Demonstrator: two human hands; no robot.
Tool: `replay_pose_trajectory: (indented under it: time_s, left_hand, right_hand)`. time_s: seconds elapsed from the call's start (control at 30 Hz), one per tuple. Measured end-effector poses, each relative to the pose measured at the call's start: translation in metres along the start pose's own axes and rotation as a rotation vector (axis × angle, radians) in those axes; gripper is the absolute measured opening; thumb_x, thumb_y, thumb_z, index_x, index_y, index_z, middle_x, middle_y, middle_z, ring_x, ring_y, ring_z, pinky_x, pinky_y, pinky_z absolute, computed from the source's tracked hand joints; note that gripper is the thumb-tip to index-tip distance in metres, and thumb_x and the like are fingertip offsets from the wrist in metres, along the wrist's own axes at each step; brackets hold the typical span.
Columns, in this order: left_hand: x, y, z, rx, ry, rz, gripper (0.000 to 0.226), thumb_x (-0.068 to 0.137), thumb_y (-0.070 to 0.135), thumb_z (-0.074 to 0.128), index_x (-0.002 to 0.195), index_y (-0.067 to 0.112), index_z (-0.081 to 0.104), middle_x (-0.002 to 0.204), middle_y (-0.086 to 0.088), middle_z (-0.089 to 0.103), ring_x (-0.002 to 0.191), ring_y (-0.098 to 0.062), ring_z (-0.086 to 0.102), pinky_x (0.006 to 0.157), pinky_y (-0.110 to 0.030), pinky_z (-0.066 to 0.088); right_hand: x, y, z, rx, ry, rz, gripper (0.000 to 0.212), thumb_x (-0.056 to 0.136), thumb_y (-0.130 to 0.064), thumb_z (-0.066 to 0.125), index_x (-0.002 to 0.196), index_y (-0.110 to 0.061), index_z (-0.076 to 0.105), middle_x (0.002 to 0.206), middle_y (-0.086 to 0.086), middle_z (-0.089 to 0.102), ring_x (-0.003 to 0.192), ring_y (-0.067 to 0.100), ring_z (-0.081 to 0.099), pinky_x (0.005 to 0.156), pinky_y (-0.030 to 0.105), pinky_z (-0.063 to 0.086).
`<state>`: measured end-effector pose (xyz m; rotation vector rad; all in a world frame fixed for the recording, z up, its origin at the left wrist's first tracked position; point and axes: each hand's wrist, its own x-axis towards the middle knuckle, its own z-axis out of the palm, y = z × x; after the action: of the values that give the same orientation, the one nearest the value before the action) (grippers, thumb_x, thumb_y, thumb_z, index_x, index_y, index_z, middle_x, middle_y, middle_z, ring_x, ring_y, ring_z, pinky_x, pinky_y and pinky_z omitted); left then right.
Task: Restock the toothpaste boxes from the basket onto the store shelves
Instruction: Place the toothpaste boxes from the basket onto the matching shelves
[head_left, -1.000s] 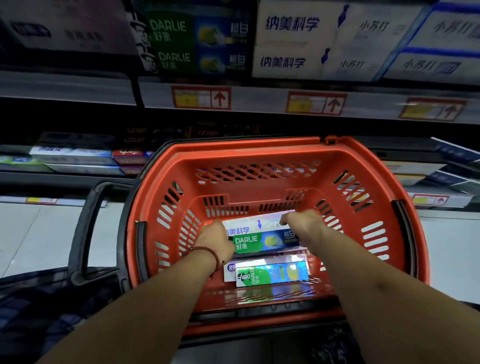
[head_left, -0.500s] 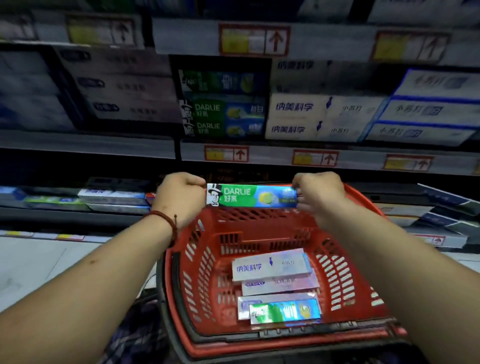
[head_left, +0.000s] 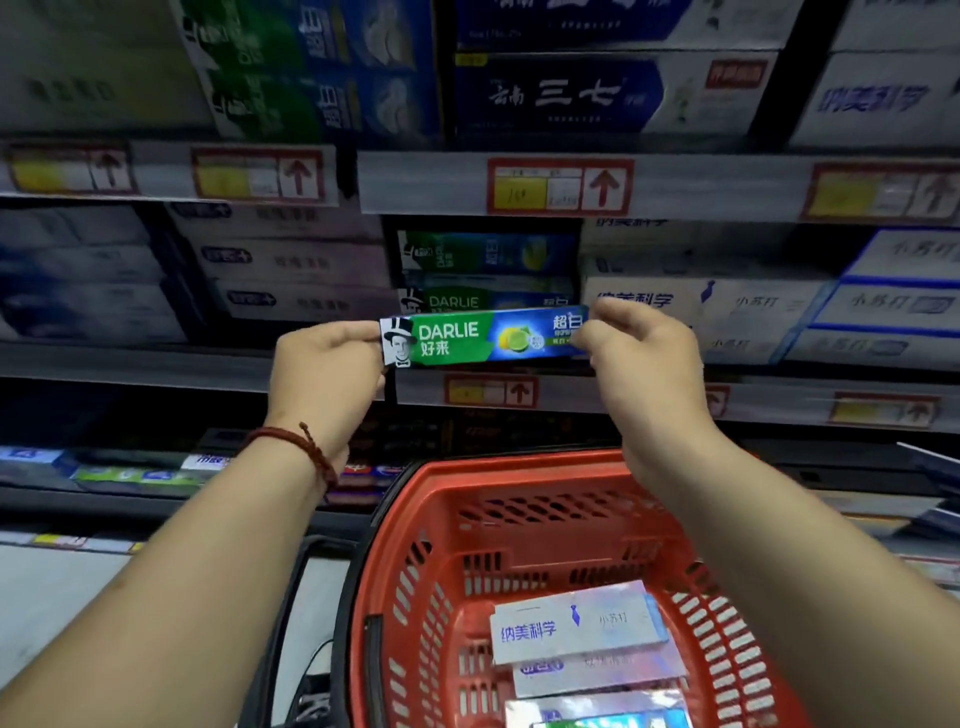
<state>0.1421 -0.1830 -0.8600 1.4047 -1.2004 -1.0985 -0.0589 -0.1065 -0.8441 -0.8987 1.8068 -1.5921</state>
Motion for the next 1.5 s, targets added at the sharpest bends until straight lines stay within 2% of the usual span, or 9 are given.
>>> replay_pose_trajectory:
  time_s: [0.27,0.43,0.53,0.67,0.87,1.0,1.2,1.33,1.5]
  left_hand:
    - [0.029,0.022,0.009,-0.104,0.064,0.133,0.052,0.068,-0.003,0.051,0.099,0.03,0.076,0.104,0.003,0.076,0.103,-0.015,0.07,0.096,-0.037,0.056]
    - [0.033,0.023,0.016,-0.059,0.026,0.13,0.061,0.081,-0.007,0.052,0.132,0.024,0.065,0.09,0.001,0.068,0.065,-0.008,0.054,0.06,-0.017,0.049]
    - [0.037,0.016,0.019,0.038,-0.071,0.089,0.068,0.081,-0.008,0.049,0.138,0.026,0.06,0.11,0.0,0.071,0.065,-0.006,0.056,0.053,-0.017,0.048]
    - [0.04,0.012,0.022,0.077,-0.083,0.065,0.069,0.081,-0.008,0.044,0.141,0.022,0.058,0.103,-0.003,0.072,0.064,-0.012,0.055,0.055,-0.022,0.045]
    - [0.037,0.01,0.032,0.105,-0.062,0.073,0.063,0.087,-0.007,0.045,0.142,0.021,0.058,0.094,-0.004,0.07,0.039,-0.003,0.039,0.04,-0.014,0.035]
    - [0.035,0.01,0.036,0.138,-0.082,0.094,0.064,0.088,-0.005,0.048,0.146,0.021,0.054,0.125,-0.002,0.067,0.064,-0.007,0.05,0.047,-0.009,0.042]
    - [0.031,0.009,0.033,0.164,-0.113,0.136,0.065,0.088,-0.003,0.052,0.148,0.024,0.051,0.121,0.013,0.055,0.069,0.0,0.05,0.055,-0.004,0.043]
    - [0.026,0.008,0.029,0.25,-0.101,0.221,0.056,0.088,0.016,0.061,0.144,0.021,0.055,0.132,0.005,0.061,0.114,-0.018,0.062,0.103,-0.036,0.05]
    - [0.005,0.002,0.033,0.2,-0.199,0.184,0.046,0.088,0.019,0.065,0.134,0.023,0.063,0.121,0.005,0.069,0.11,-0.011,0.065,0.101,-0.038,0.054]
  right_hand:
    - [0.023,-0.018,0.006,0.134,-0.046,-0.092,0.047,0.09,-0.005,0.065,0.133,-0.023,0.059,0.121,-0.012,0.065,0.118,0.011,0.062,0.104,0.038,0.053]
    - [0.03,-0.023,0.015,0.071,-0.073,-0.126,0.064,0.077,-0.027,0.071,0.139,-0.023,0.055,0.131,-0.005,0.065,0.121,0.015,0.062,0.103,0.043,0.053]
    - [0.033,-0.017,0.014,0.044,-0.097,-0.129,0.077,0.066,-0.039,0.072,0.139,-0.027,0.055,0.137,-0.005,0.062,0.127,0.019,0.058,0.106,0.047,0.05]
    - [0.03,-0.017,0.014,-0.022,-0.098,-0.115,0.044,0.084,-0.018,0.071,0.127,-0.022,0.062,0.127,-0.005,0.066,0.122,0.016,0.059,0.102,0.04,0.051]
    - [0.031,-0.009,0.01,-0.081,-0.154,-0.134,0.057,0.093,-0.012,0.066,0.148,-0.019,0.049,0.149,-0.003,0.05,0.136,0.009,0.043,0.1,0.026,0.037]
    - [0.032,-0.009,0.009,-0.079,-0.198,-0.162,0.062,0.093,-0.011,0.067,0.151,-0.018,0.045,0.153,-0.004,0.047,0.126,0.0,0.037,0.099,0.024,0.034]
    - [0.034,-0.004,0.008,-0.111,-0.259,-0.172,0.069,0.093,-0.014,0.068,0.155,-0.022,0.039,0.158,-0.004,0.042,0.143,0.011,0.036,0.112,0.033,0.037]
    - [0.035,-0.002,0.004,-0.177,-0.252,-0.225,0.067,0.094,-0.014,0.067,0.155,-0.023,0.039,0.156,-0.005,0.044,0.134,0.003,0.039,0.107,0.027,0.037]
    - [0.027,0.005,-0.004,-0.142,-0.237,-0.257,0.05,0.096,-0.008,0.062,0.143,-0.023,0.054,0.14,-0.009,0.054,0.132,0.01,0.049,0.104,0.026,0.047]
